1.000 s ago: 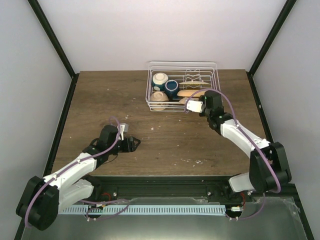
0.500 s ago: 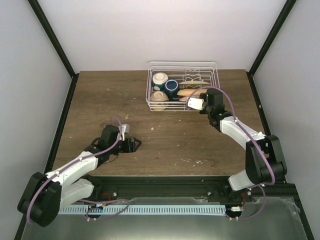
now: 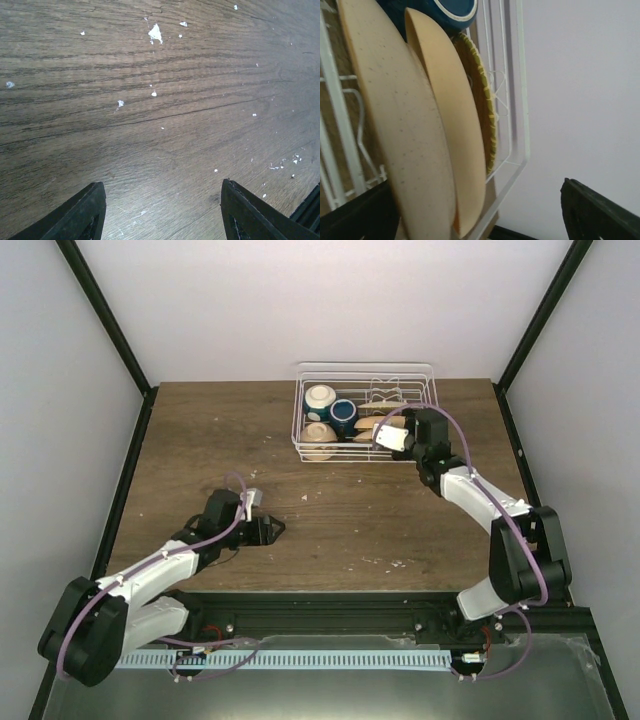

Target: Load the mixed dishes into the dish rack

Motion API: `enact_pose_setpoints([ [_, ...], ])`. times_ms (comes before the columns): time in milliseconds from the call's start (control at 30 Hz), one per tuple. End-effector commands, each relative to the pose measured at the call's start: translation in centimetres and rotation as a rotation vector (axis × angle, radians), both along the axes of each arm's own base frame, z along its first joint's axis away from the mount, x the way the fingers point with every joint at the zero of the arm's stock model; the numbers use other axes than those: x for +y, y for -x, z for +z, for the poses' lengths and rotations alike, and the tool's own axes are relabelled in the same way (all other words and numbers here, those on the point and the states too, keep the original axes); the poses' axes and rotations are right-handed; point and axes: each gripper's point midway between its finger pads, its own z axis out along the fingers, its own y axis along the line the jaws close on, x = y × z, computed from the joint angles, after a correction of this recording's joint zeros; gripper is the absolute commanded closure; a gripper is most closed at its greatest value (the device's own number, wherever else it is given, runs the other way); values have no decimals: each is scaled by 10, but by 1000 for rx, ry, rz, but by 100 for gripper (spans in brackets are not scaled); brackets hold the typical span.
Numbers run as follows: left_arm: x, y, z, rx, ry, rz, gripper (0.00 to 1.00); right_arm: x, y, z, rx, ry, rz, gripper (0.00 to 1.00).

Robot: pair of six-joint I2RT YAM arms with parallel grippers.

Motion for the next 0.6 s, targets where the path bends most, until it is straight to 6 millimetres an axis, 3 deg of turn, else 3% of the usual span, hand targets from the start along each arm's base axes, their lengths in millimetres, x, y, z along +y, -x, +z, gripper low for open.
enact_pose_setpoints([
  [0,-6,-8,12,-38,31,-10,35,4,11,11,35,-77,8,11],
  [300,-12,-11,15,-34,54,-21,35,14,47,-29,232,-170,-40,3],
  [367,-11,-14,17,-45,48,-11,35,20,53,-29,251,-209,-32,3],
  [467,-7,-21,24,-74,30,16,36,31,55,-12,229,-311,-26,0],
  [567,-6,-31,39,-110,19,41,36,47,58,29,176,-517,12,0],
])
